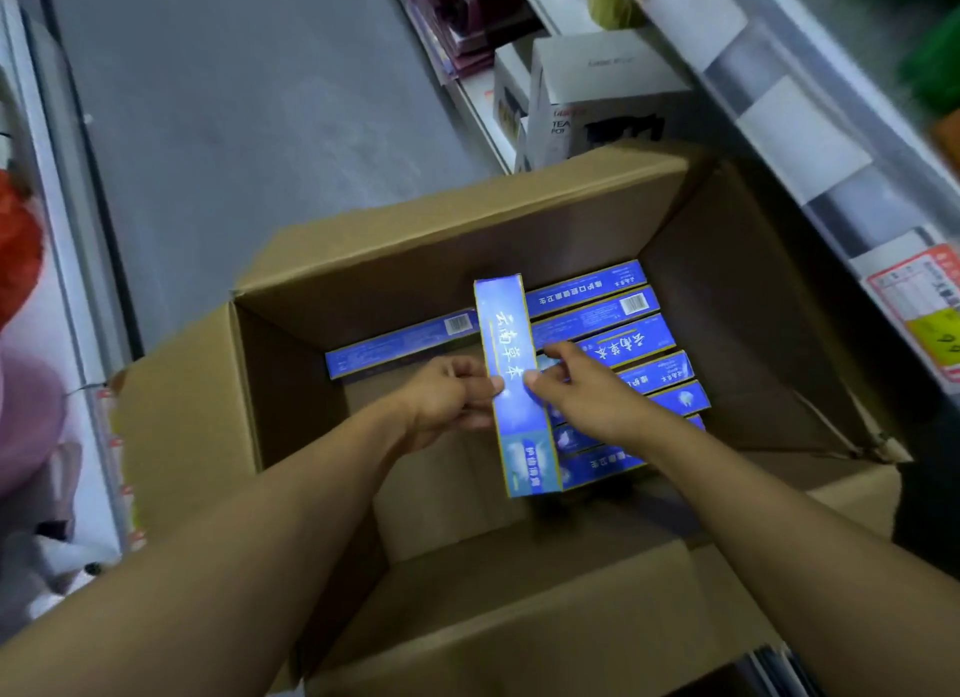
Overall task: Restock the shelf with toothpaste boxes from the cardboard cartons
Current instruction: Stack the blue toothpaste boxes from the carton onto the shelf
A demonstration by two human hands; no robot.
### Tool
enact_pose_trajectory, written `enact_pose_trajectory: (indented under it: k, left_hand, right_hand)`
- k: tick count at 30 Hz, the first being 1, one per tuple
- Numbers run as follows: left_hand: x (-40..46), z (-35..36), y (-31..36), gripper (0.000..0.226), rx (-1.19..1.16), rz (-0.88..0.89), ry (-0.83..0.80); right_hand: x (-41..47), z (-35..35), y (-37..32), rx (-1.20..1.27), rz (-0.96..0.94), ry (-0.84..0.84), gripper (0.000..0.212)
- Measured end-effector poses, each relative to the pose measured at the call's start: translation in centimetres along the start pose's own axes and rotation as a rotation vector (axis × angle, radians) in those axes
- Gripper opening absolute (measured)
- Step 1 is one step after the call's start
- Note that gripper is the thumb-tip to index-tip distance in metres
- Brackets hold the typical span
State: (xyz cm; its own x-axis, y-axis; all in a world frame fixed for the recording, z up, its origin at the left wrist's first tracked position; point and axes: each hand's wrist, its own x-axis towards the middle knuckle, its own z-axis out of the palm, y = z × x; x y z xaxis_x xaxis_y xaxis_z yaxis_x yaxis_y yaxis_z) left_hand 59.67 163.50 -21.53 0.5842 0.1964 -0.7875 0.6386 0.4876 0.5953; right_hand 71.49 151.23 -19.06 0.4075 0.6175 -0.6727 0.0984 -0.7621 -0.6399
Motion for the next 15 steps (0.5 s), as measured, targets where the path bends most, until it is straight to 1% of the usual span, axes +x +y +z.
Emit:
enact_pose_trajectory:
  k: [3, 5, 6, 7, 8, 9, 10, 11, 12, 13, 15]
  left_hand:
    - [0.1, 1.6, 0.4, 0.008, -0.035, 0.013, -0.045]
    - [0.1, 1.9, 0.5, 0.011, 0.022, 0.021, -0.039]
    - [0.2, 1.7, 0.5, 0.016, 0.108, 0.037, -0.017]
    - [0.5, 1.2, 0.4, 0.025, 0.252, 0.063, 0.032]
    - [0.9, 0.5, 0.2, 0.039, 0.454, 0.091, 0.109]
    - [1.4, -0.6, -0.1, 0.048, 0.671, 0.109, 0.221]
    - [1.9, -1.8, -0.4, 0.051, 0.842, 0.125, 0.353]
    - [2.3, -3.0, -0.6, 0.052, 0.947, 0.150, 0.472]
    - [2.8, -4.1, -0.9, 0.051, 1.009, 0.174, 0.555]
    - [3.2, -5.0, -1.3, 0.052, 1.064, 0.193, 0.607]
    - [4.1, -6.4, -2.0, 0.055, 1.187, 0.203, 0.661]
  right_hand:
    - [0.2, 0.3, 0.6, -0.006, -0.006, 0.101, 0.037]
    - [0.3, 0.1, 1.1, -0.010, -0.024, 0.161, 0.033]
    - [0.4, -0.1, 1.5, -0.008, -0.033, 0.188, 0.031]
    - [0.6, -0.4, 1.7, -0.018, -0.035, 0.212, 0.030]
    - [0.8, -0.7, 2.0, -0.043, -0.031, 0.230, 0.031]
    - [0.9, -1.1, 2.3, -0.077, -0.032, 0.244, 0.032]
    - [1.2, -1.4, 2.6, -0.110, -0.038, 0.253, 0.034]
    - [1.5, -1.7, 2.9, -0.137, -0.047, 0.259, 0.035]
    - [1.8, -1.9, 3.2, -0.157, -0.051, 0.263, 0.036]
    - [2.2, -2.1, 3.5, -0.172, -0.056, 0.264, 0.036]
    - [2.9, -2.2, 4.2, -0.185, -0.069, 0.261, 0.038]
